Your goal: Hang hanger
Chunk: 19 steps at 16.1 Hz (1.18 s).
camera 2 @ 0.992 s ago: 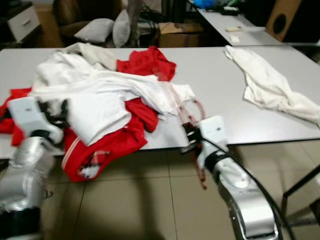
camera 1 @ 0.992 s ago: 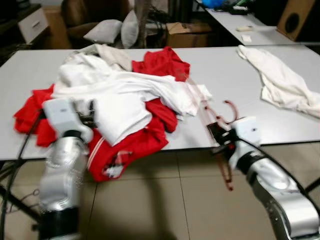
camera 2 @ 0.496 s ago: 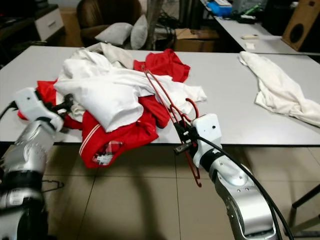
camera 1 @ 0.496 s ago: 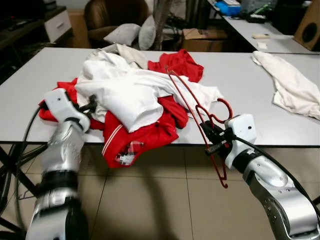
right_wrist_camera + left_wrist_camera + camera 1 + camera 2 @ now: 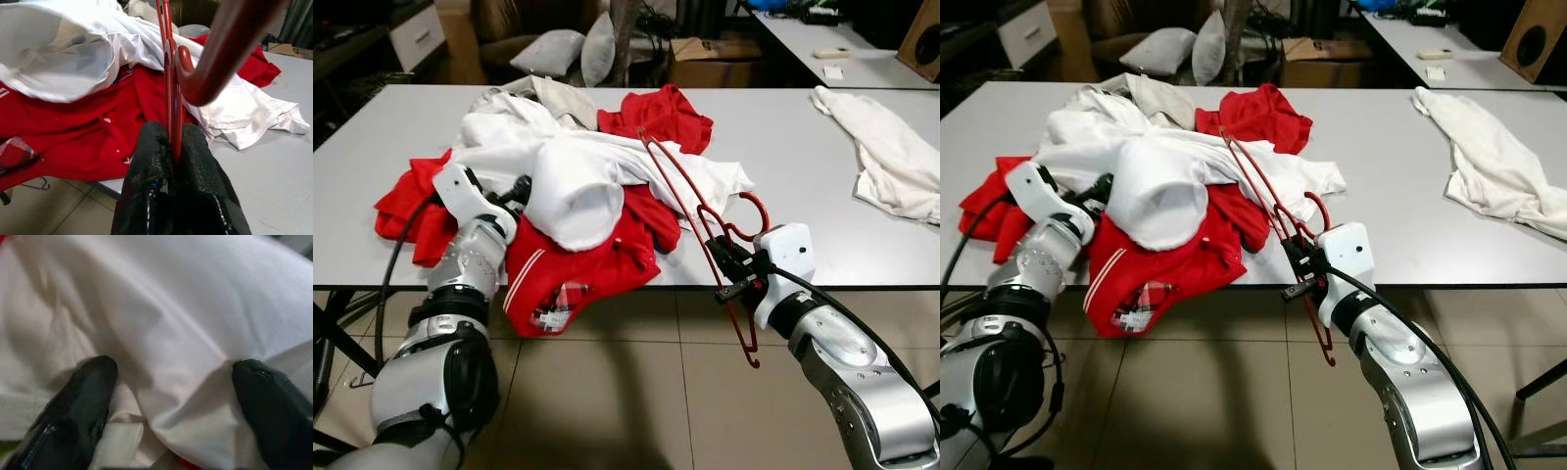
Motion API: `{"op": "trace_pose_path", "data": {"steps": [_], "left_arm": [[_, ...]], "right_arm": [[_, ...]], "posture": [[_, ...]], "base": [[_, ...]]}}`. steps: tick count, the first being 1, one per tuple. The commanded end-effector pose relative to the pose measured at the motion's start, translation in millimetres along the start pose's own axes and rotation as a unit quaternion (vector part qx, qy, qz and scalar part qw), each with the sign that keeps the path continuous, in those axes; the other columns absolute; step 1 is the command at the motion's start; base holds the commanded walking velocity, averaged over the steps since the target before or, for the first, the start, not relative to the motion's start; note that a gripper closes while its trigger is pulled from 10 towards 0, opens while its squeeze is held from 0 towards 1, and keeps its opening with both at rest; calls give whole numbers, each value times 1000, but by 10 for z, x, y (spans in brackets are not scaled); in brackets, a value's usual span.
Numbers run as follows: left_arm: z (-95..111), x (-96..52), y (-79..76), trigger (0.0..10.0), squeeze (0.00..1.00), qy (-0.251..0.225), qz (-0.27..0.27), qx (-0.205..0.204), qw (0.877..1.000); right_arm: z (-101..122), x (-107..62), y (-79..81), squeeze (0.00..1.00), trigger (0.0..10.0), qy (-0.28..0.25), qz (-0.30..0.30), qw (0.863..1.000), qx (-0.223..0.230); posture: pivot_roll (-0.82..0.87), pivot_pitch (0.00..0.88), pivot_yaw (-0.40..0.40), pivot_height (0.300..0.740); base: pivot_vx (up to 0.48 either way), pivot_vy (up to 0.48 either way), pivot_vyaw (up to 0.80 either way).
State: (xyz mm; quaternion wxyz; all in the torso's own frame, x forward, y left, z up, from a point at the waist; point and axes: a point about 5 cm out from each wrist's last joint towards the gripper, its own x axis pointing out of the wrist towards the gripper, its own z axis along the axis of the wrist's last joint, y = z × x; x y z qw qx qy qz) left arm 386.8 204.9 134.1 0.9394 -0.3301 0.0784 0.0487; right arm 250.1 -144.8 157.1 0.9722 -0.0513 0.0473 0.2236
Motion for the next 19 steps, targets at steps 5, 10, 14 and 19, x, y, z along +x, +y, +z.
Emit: {"op": "trace_pose_path", "data": {"steps": [5,10,14,19], "left_arm": [[-25,36,-127,0,0,-14,-33,-59,998],[-72,34,-142,0,0,-14,-50,-69,996],[-125,29,-165,0,0,-6,-68,-74,995],[-151,29,-189,0,0,-1,-80,-86,993]], "right_arm": [[56,-31,13,0,10000,-13,-5,1000,-13],[43,-4,32,0,10000,-9,-2,1000,-18],[32,-4,33,0,10000,-8,-5,1000,-20],[26,-2,40,0,10000,-7,-7,1000,-22]], "posture": [[-31,0,65,740],[-19,0,55,740],[-22,0,63,740],[-20,0,64,740]], "base": [[0,0,0],[0,0,0],[0,0,0],[0,0,0]]}}
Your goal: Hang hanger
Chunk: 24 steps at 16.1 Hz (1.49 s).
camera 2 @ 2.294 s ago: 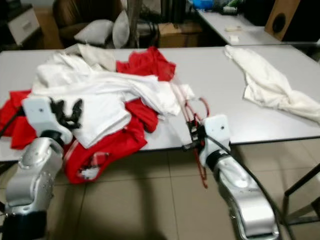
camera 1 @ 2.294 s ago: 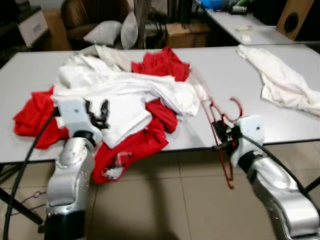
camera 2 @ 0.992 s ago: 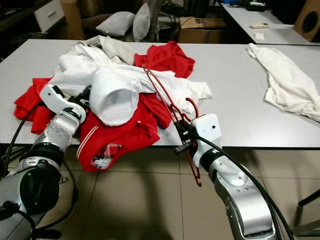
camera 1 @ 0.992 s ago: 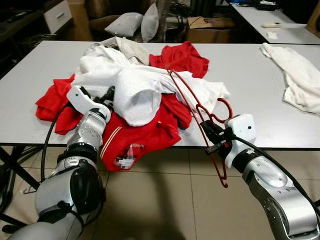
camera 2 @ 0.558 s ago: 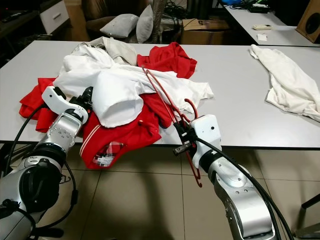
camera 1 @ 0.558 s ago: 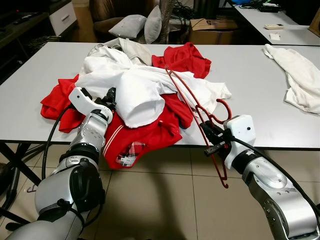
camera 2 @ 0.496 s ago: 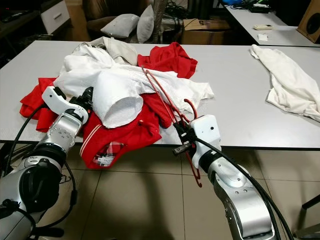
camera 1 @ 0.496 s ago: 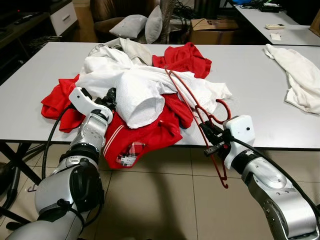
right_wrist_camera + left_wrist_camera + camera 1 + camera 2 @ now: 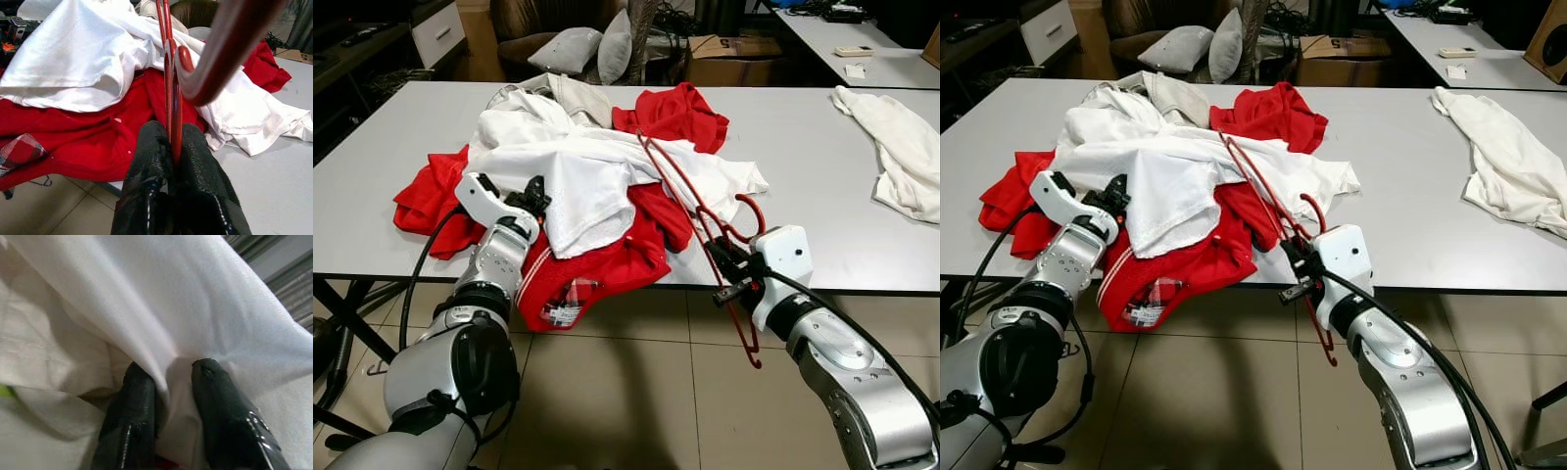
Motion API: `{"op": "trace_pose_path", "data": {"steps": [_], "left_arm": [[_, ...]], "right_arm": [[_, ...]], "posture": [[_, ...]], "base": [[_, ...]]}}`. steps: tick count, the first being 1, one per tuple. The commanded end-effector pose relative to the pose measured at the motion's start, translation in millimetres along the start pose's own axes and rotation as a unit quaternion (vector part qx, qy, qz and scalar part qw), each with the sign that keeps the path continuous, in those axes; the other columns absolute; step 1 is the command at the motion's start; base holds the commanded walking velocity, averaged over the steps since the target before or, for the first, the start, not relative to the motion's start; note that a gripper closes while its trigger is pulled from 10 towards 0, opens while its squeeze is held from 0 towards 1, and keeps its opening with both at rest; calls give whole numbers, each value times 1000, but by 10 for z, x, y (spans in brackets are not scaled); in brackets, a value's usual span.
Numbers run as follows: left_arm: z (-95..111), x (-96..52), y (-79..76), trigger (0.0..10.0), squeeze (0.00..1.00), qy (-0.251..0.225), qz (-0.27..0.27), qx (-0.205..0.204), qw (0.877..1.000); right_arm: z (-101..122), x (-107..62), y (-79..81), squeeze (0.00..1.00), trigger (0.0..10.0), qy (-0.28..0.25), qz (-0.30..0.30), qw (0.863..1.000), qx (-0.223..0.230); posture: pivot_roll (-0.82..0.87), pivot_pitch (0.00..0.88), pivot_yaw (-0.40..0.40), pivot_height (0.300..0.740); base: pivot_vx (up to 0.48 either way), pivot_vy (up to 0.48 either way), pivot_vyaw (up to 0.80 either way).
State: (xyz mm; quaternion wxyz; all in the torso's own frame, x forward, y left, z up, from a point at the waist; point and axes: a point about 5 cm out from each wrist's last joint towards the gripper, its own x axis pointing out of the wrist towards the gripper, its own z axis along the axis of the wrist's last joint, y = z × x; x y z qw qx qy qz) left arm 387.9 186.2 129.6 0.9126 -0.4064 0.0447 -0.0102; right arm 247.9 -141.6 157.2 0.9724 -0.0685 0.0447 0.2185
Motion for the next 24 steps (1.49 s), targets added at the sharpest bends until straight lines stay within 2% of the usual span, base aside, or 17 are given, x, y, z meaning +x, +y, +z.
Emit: {"op": "trace_pose_path", "data": {"steps": [1,5,7,9,11,12,14,15,16,17,18,19,20,21,22,23,24], "left_arm": [[-15,27,-66,0,0,5,-9,-10,1000],[-69,14,-97,0,0,17,-46,1,999],[-11,7,-132,0,0,-5,-84,14,996],[200,-22,-244,0,0,-69,-183,-17,980],[359,-50,-347,0,0,-103,-248,-23,963],[375,-49,-429,0,0,-107,-268,-16,957],[334,-17,-560,0,0,-106,-277,4,955],[280,11,-670,0,0,-105,-276,13,955],[133,46,-869,0,0,-83,-291,25,953],[-126,43,-1119,0,0,-34,-336,71,939],[-297,22,-1239,0,0,0,-360,106,927],[-638,-34,-1351,0,0,68,-385,152,908],[-942,-90,-1369,0,0,133,-381,188,896],[-1078,-116,-1315,4667,0,164,-363,226,889],[-1254,-175,-1205,10000,0,211,-352,288,865],[-1342,-223,-1122,10000,0,242,-358,324,842],[-1352,-243,-1038,10000,1000,256,-360,348,827]], "right_arm": [[22,6,2,0,10000,-8,-1,1000,-5],[14,11,6,0,10000,-6,-1,1000,-7],[14,8,4,0,10000,-7,-3,1000,-7],[14,0,-5,0,10000,-7,-6,1000,-7],[7,8,-11,0,10000,-6,-7,1000,-8],[13,20,-11,0,10000,-8,-6,1000,-9],[59,44,-54,0,10000,-22,-21,999,-11],[101,49,-120,0,10000,-34,-45,998,-7],[173,36,-249,0,10000,-56,-85,995,1],[235,7,-390,0,10000,-76,-131,988,9],[257,-11,-459,0,10000,-84,-153,985,12],[275,-51,-561,0,10000,-91,-185,978,22],[274,-104,-653,0,10000,-92,-215,972,29],[270,-133,-678,0,10000,-92,-223,970,31],[263,-172,-689,0,10000,-90,-226,969,32],[257,-196,-676,0,10000,-87,-222,971,30],[244,-205,-641,0,10000,-83,-211,973,30]], "posture": [[-19,0,64,740],[-18,0,65,740],[-21,0,70,740],[-20,0,70,740],[-13,0,63,740],[-7,0,56,740],[-3,0,50,740],[-4,0,49,740],[-5,0,50,740],[-8,0,52,740],[-13,0,55,740],[-24,0,65,740],[-32,0,73,740],[-43,0,83,740],[-53,0,95,740],[-54,0,98,740],[-54,0,98,740]], "base": [[0,0,0],[0,0,0],[0,0,0],[0,0,0],[0,0,0],[0,0,0],[0,0,0],[0,0,0],[0,0,0],[0,0,0],[0,0,0],[0,0,0],[0,0,0],[0,0,0],[0,0,0],[0,0,0],[0,0,0]]}}
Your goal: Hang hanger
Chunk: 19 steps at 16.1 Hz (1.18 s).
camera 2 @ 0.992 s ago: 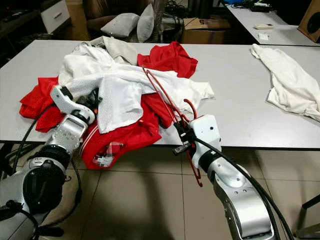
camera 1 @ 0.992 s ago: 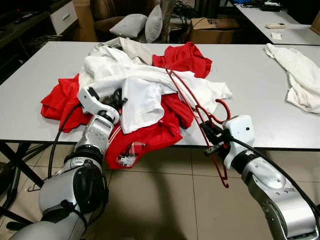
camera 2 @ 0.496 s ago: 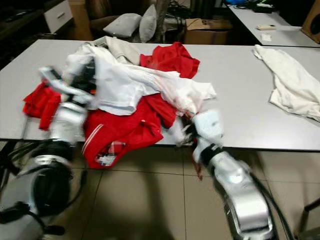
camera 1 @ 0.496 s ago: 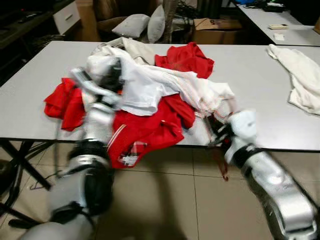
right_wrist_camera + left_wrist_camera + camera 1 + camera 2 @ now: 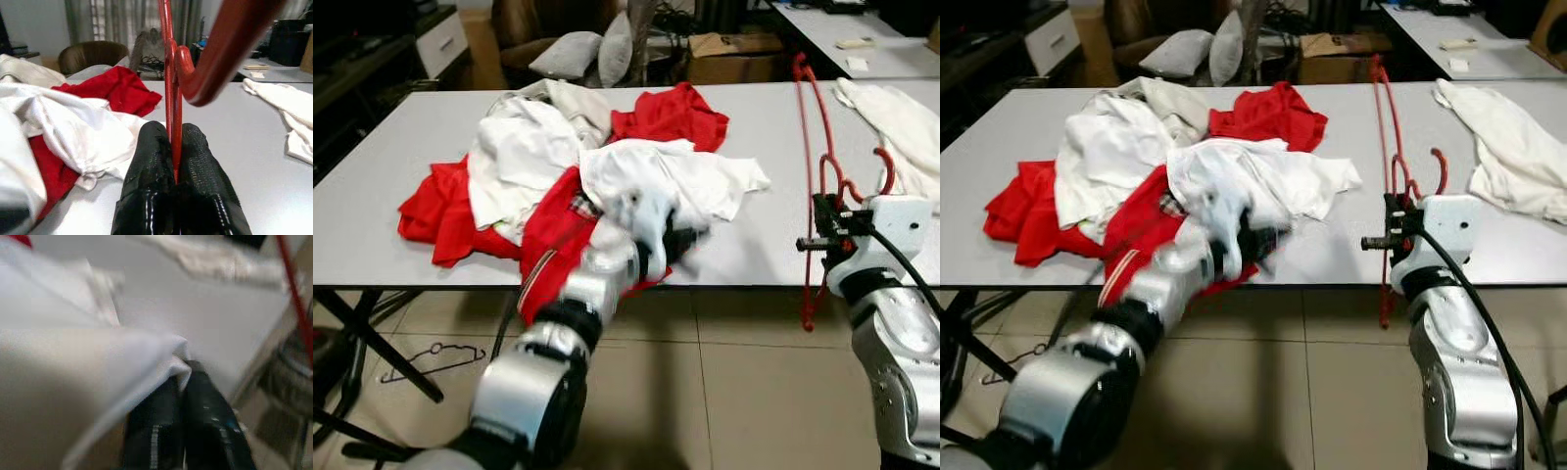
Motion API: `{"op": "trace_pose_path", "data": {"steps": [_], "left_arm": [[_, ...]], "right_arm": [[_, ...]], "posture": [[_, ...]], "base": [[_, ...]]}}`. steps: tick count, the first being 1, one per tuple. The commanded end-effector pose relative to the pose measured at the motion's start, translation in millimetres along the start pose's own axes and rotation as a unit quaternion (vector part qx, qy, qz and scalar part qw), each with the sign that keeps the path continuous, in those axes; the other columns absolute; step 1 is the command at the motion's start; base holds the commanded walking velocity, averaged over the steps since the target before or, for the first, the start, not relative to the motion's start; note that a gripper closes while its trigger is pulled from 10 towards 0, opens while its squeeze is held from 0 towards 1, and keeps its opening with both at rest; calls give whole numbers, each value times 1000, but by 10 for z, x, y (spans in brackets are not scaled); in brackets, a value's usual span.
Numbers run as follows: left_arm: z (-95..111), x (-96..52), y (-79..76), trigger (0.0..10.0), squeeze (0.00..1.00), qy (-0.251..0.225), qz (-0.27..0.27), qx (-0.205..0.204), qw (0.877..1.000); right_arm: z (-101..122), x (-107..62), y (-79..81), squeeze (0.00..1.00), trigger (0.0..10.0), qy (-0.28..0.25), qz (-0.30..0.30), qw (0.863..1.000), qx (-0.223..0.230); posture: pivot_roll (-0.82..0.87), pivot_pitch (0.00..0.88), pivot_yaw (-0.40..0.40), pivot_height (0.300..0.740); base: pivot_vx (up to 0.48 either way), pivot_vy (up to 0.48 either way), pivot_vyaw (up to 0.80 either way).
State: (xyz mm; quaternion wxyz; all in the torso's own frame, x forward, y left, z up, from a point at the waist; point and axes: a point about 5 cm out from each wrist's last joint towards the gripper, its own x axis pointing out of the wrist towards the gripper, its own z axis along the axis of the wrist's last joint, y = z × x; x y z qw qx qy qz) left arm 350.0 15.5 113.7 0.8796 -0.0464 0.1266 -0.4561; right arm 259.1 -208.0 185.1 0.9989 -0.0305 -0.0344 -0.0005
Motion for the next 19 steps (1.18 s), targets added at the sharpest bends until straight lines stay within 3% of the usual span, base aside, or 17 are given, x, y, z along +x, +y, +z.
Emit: {"op": "trace_pose_path", "data": {"steps": [1,3,5,7,9,12,14,16,17,19], "left_arm": [[22,-57,73,10000,1000,18,1,21,1000],[-42,-143,128,10000,1000,49,-14,42,998],[-111,-377,247,10000,1000,78,-39,68,994],[-81,-504,264,10000,1000,68,-61,61,994],[49,-858,211,10000,1000,46,-123,60,989],[97,-1101,239,10000,1000,50,-121,52,990],[144,-1402,390,10000,1000,35,-56,11,998],[268,-1492,547,10000,1000,-10,28,-21,999],[347,-1513,659,10000,1000,-40,83,-27,995],[455,-1565,771,10000,1000,-78,144,-34,986]], "right_arm": [[46,-9,64,0,10000,-8,19,1000,1],[26,1,102,0,10000,-4,29,1000,1],[39,44,138,0,10000,-5,43,999,0],[50,56,142,0,10000,-6,47,999,-1],[55,77,148,0,10000,-8,55,998,-3],[52,78,162,0,10000,-8,58,998,-2],[26,59,177,0,10000,-5,60,998,1],[16,52,191,0,10000,-2,63,998,0],[15,48,201,0,10000,-2,68,998,0],[5,38,232,0,10000,5,85,996,-1]], "posture": [[-46,0,92,740],[-37,0,86,740],[-22,0,76,740],[-17,0,73,740],[0,0,64,740],[3,0,68,740],[9,0,73,740],[8,0,76,740],[8,0,80,740],[8,0,80,740]], "base": [[0,0,0],[0,0,0],[0,0,0],[0,0,0],[0,0,0],[0,0,0],[0,0,0],[0,0,0],[0,0,0],[0,0,0]]}}
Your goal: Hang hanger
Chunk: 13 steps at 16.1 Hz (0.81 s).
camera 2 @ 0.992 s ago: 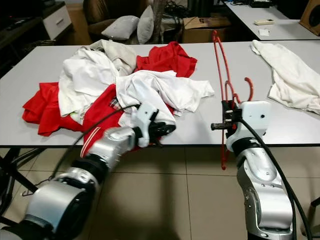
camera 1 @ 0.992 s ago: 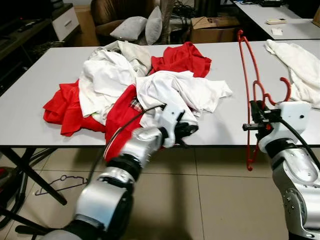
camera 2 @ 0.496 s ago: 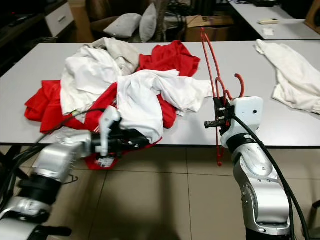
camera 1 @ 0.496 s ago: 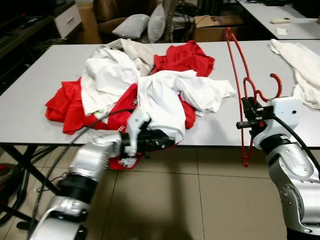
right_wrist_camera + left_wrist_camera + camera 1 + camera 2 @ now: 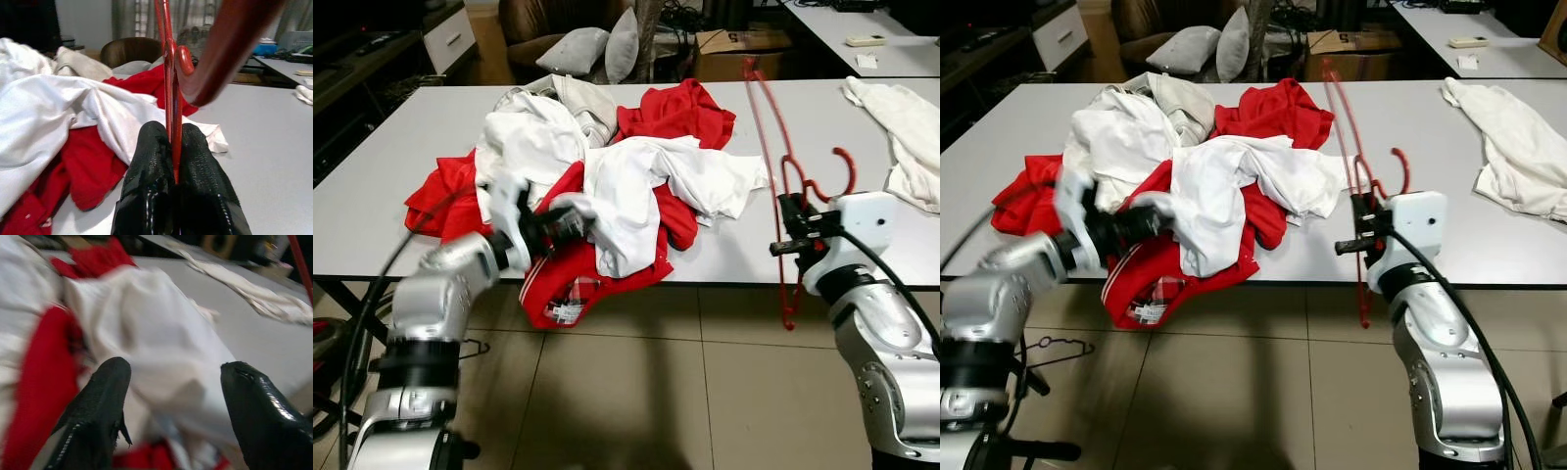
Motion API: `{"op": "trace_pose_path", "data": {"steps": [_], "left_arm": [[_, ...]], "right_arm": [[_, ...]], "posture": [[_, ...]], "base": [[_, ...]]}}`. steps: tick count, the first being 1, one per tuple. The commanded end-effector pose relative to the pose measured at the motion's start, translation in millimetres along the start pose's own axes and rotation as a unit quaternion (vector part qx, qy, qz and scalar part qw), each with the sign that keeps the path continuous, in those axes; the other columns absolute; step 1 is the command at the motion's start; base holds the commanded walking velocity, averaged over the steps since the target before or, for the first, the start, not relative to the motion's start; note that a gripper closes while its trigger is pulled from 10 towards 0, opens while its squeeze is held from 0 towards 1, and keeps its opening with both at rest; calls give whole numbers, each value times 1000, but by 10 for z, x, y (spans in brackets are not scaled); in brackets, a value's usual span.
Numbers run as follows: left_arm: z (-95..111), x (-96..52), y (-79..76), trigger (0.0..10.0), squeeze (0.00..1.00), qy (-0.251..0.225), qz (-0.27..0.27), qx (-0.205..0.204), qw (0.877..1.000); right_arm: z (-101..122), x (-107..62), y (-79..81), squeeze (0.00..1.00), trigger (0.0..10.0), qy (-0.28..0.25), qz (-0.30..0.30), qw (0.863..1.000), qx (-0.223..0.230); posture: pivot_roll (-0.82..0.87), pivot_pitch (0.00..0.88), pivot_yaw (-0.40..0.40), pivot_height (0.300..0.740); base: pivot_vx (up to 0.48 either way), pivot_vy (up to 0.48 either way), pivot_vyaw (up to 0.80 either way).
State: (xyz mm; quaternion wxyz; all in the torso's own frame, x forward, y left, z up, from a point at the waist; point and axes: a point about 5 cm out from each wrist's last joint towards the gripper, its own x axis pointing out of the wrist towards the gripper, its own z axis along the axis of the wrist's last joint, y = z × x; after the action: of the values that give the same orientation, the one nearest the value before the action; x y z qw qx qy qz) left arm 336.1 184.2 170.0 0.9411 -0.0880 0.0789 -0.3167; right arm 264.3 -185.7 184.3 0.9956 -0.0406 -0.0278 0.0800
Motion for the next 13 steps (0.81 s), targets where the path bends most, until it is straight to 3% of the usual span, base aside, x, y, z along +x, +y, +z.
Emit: {"op": "trace_pose_path", "data": {"steps": [1,3,4,5,6,7,9,11,12,13], "left_arm": [[99,-25,109,10000,1000,-29,58,9,998],[203,-63,196,10000,1000,-65,118,32,990],[216,-73,150,10000,1000,-69,104,38,992],[162,-96,-25,10000,929,-43,33,56,997],[82,-155,-132,10000,878,-22,-2,70,997],[62,-199,-49,10000,1000,-27,48,47,997],[55,-237,80,10000,1000,-48,117,29,992],[-68,-257,192,10000,1000,-28,198,49,979],[-157,-225,201,10000,1000,-21,211,40,976],[-218,-153,208,10000,396,-25,221,16,975]], "right_arm": [[-7,-15,48,0,10000,6,19,1000,0],[-23,-22,103,0,10000,12,34,999,-5],[-35,-29,122,0,10000,15,39,999,-6],[-64,-46,153,0,10000,25,50,998,-7],[-89,-59,176,0,10000,34,57,998,-10],[-101,-66,192,0,10000,38,61,997,-14],[-106,-68,216,0,10000,41,66,997,-9],[-149,-83,283,0,10000,51,85,995,2],[-157,-100,338,0,10000,54,110,992,4],[-132,-102,404,0,10000,56,148,987,11]], "posture": [[6,0,83,740],[6,0,82,740],[6,0,78,740],[7,0,74,740],[6,0,71,740],[5,0,62,740],[9,0,43,740],[8,0,27,740],[3,0,25,740],[-6,0,24,740]], "base": [[0,0,0],[0,0,0],[0,0,0],[0,0,0],[0,0,0],[0,0,0],[0,0,0],[0,0,0],[0,0,0],[0,0,0]]}}
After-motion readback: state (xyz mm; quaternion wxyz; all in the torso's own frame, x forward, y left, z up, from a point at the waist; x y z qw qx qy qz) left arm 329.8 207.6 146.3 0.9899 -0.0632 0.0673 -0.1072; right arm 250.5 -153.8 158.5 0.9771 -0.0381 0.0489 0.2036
